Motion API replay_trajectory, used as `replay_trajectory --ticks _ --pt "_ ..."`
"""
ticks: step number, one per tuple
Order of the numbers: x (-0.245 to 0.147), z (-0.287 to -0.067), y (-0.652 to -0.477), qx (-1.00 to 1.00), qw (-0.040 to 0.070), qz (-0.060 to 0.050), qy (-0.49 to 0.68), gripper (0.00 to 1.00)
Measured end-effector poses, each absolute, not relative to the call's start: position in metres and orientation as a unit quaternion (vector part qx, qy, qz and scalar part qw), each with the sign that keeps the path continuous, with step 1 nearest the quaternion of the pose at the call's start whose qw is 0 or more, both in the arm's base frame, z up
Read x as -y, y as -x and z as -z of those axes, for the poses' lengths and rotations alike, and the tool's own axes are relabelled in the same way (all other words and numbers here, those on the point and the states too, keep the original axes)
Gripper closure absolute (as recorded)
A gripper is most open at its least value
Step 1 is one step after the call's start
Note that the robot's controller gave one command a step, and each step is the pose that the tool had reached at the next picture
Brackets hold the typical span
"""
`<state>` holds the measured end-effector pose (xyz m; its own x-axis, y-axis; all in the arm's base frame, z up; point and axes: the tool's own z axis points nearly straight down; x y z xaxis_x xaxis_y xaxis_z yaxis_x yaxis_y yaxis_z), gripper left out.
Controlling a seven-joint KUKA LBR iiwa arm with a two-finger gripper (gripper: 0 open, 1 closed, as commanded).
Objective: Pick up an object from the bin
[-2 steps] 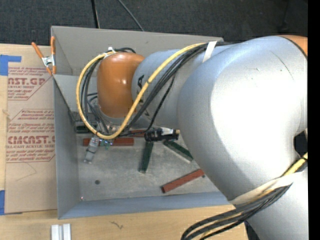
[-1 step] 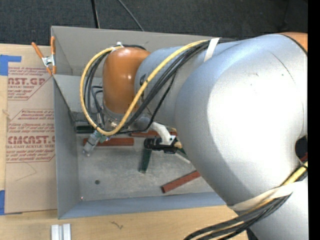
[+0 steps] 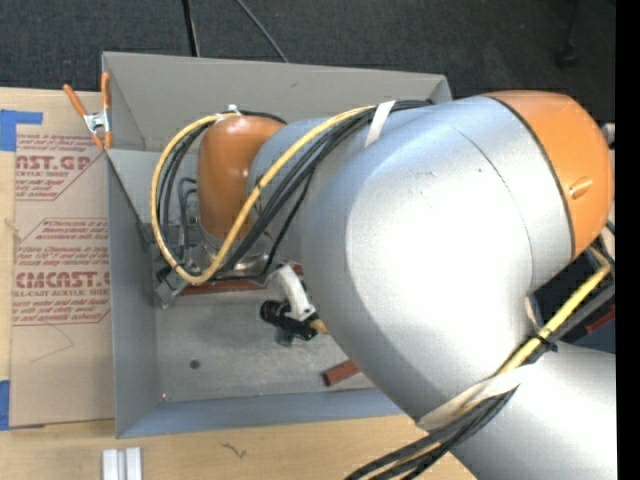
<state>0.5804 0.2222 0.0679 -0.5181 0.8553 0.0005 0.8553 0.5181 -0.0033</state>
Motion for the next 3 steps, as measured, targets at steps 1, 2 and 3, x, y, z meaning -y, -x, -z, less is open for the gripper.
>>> replay_trajectory --ticks 1,2,3 --pt "-0.222 -0.067 -0.58 0.872 0.0 -0.001 0.49 0.0" --pt "-0.222 -0.067 -0.58 0.872 0.0 -0.001 0.49 1.0" --pt "-0.223 -0.095 -0.58 0.872 0.0 0.0 0.489 1.0"
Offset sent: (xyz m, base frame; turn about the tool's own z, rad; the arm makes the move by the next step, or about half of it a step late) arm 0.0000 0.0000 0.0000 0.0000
